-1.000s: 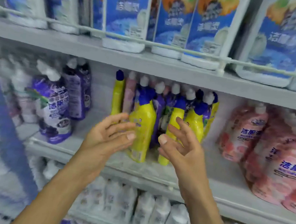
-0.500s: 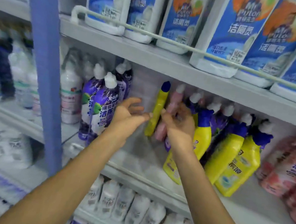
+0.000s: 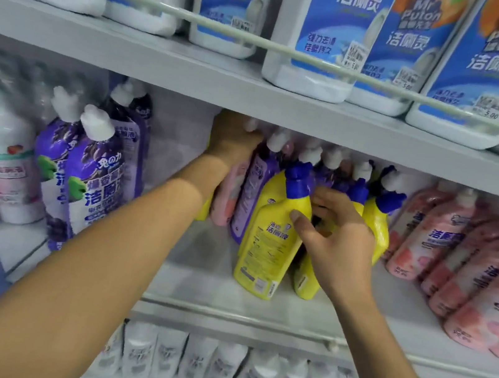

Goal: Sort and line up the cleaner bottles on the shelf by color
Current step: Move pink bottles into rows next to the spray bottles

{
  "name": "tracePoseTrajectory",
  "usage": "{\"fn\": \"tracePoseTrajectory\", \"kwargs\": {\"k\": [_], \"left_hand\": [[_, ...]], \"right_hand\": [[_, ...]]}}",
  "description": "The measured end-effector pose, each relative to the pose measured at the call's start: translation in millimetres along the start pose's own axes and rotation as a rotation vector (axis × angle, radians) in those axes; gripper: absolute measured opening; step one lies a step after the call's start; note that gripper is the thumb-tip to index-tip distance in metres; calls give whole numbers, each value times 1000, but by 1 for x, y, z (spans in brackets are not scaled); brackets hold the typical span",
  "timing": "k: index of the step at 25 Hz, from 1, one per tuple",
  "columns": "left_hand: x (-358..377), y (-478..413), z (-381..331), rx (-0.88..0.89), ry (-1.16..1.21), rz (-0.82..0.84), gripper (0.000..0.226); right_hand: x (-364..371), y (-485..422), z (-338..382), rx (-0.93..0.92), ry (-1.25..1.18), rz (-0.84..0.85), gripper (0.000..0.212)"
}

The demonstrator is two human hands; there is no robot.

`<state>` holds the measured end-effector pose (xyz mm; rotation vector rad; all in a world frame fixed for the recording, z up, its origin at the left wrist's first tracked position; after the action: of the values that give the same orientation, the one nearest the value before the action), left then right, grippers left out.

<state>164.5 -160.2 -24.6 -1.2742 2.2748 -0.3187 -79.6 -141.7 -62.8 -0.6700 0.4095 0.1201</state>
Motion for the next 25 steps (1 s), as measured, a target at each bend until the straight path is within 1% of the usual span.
{"fn": "tracePoseTrajectory", "kwargs": {"k": [2, 4, 6, 8, 10, 12, 13, 16, 17, 19, 20, 21, 22, 24, 25], "left_hand": [[12, -11, -1, 37, -60, 38, 29], [17, -16, 5, 60, -149, 51, 30], [20, -17, 7, 91, -206, 22, 32], [18, -15, 5, 161, -245, -21, 35], [9, -10, 4, 246, -262, -61, 37], [-2, -4, 5, 263, -289, -69, 30], [-8, 1, 5, 253, -307, -83, 26], [-28, 10, 6, 197, -252, -109, 23], [-36, 16, 4, 164, -223, -94, 21], [-52, 31, -2, 140, -248, -46, 16], [-59, 37, -4, 144, -258, -39, 20], [-66, 42, -7, 179, -225, -63, 22], [-72, 45, -7, 232, -192, -95, 19], [-88, 49, -6, 322, -254, -114, 15], [-96, 48, -1, 305, -305, -101, 14]], "right_hand": [[6, -2, -15, 28, -66, 26, 39], [5, -3, -24, 56, -138, 38, 35], [5, -9, -28, 78, -214, 42, 35], [7, -12, -30, 92, -254, 71, 35], [9, -10, -34, 75, -260, 88, 33], [11, -6, -37, 64, -258, 95, 34], [11, -6, -38, 64, -260, 99, 35], [13, -6, -39, 59, -273, 114, 36], [15, -7, -39, 55, -279, 112, 36], [22, -7, -38, 36, -273, 92, 36], [27, -7, -36, 20, -264, 77, 36], [32, -6, -35, 9, -257, 60, 36], [38, -4, -34, 5, -251, 43, 37], [46, -2, -30, -14, -232, 20, 40], [51, -1, -28, -37, -222, 18, 42]]}}
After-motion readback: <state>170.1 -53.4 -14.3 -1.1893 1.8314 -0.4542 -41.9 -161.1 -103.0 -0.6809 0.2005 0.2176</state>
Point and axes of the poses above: each hand's wrist, its own y-axis away from the middle knuckle, its own x-axis out of the palm, z = x × y, the point moved 2 cm from there along -y, towards the middle knuckle, and after that the axes turned 6 degrees about -z, right-handed, at the moved point
